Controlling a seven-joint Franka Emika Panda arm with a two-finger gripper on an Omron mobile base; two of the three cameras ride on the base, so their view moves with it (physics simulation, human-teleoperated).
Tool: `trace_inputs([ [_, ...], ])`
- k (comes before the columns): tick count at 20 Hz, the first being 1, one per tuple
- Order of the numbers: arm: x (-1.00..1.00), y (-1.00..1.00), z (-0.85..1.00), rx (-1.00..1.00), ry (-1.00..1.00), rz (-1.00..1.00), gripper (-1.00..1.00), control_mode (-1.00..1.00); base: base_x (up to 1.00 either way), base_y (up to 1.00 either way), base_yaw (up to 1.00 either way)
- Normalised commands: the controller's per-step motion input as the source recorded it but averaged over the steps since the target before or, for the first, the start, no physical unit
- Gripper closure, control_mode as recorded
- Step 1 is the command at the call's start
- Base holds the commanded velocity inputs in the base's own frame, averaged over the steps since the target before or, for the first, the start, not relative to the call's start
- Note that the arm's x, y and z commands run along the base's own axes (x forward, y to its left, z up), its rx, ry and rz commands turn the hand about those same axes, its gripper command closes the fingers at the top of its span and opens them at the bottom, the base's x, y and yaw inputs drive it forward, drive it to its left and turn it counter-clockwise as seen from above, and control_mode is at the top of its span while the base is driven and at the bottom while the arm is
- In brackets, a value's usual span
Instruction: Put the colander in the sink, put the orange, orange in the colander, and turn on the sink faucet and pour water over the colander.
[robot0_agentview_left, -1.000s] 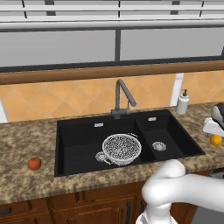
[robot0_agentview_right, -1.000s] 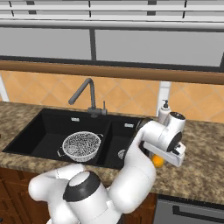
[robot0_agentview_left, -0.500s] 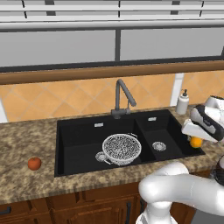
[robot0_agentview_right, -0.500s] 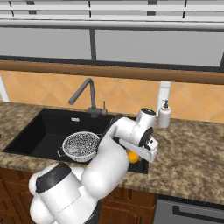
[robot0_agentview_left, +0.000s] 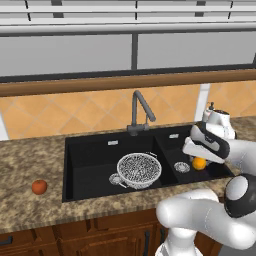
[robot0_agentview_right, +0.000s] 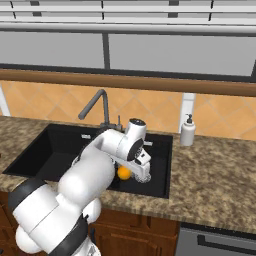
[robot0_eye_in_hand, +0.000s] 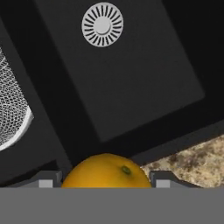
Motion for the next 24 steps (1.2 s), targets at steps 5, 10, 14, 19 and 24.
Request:
trace_inputs([
  [5,0.26,0.86,0.08,0.00,0.00,0.00,1.00,-1.00,0.00,0.00,0.00],
  [10,0.33,0.79,0.12,0.00,0.00,0.00,1.00,-1.00,0.00,0.00,0.00],
  [14,0.35,0.78,0.01,0.00,0.00,0.00,1.00,-1.00,0.00,0.00,0.00],
  [19,0.17,0.55,-0.04,-0.01,0.03,0.00,1.00,-1.00,0.00,0.00,0.00],
  [24,0.17,0.07,-0.22,0.00,0.00,0.00,1.00,-1.00,0.00,0.00,0.00],
])
